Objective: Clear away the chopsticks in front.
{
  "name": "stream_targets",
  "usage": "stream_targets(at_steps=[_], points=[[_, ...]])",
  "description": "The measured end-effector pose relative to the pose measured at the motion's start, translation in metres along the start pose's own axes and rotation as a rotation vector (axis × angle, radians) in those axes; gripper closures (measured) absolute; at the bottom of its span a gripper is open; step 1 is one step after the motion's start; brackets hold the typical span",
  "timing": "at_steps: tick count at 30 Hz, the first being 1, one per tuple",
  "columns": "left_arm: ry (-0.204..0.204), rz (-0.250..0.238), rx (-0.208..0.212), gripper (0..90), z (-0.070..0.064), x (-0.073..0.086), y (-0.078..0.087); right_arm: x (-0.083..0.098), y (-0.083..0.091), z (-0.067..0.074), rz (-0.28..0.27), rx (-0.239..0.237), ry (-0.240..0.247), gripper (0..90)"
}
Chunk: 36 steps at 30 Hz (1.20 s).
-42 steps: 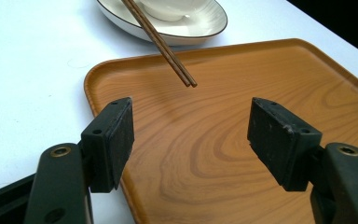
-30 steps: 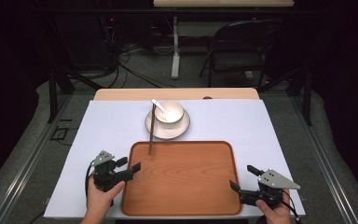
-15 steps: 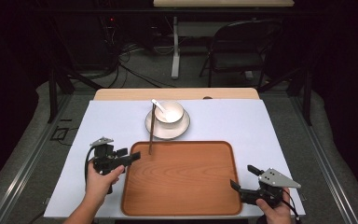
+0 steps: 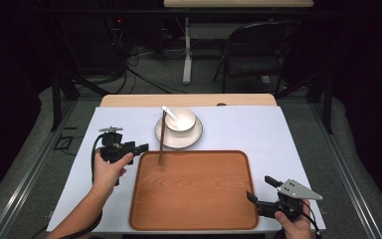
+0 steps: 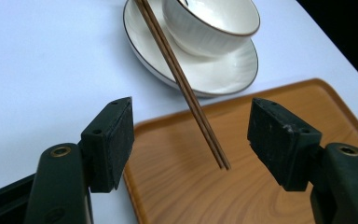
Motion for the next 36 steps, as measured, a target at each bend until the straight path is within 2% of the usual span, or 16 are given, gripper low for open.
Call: stream_targets(at_steps=[6, 13, 15, 19, 22, 25, 32, 36], points=[[0.059, 0.007, -0.013, 34.7, 0.005, -0.015, -0.012, 0.000, 0.000, 0.000, 0.000, 0.000, -0.004, 14.6], [0.063, 0.035, -0.059, 34.0, 0.015, -0.031, -0.024, 0.000, 0.000, -0.001, -0.003, -0.002, -0.011, 14.6], [0.071, 0.030, -0.053, 34.8, 0.015, -0.036, -0.027, 0.000, 0.000, -0.001, -0.003, -0.001, -0.013, 14.6], [0.045, 0.050, -0.072, 35.6, 0.016, -0.045, -0.033, 0.000, 0.000, -0.001, -0.005, -0.001, -0.016, 14.6], [0.014, 0.046, -0.089, 36.6, 0.017, -0.052, -0.037, 0.000, 0.000, -0.001, -0.006, -0.001, -0.018, 14.6], [0.002, 0.042, -0.116, 36.6, 0.020, -0.058, -0.041, 0.000, 0.000, -0.001, -0.008, -0.001, -0.019, 14.6], [0.016, 0.059, -0.126, 42.5, 0.028, -0.062, -0.051, -0.001, 0.000, -0.002, -0.013, -0.001, -0.023, 14.6], [0.041, 0.069, -0.097, 45.2, 0.031, -0.062, -0.056, -0.001, 0.000, -0.002, -0.014, -0.002, -0.024, 14.6]])
Point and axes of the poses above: each handheld gripper's, and its own axes: y roughly backward along the jaws, x roughly out of its underside, z roughly to its left, the point moved 9 cm from there along -y, roughly forward along the jaws, and after that the axes turned 8 degrees about -z, right-handed, at the moved point
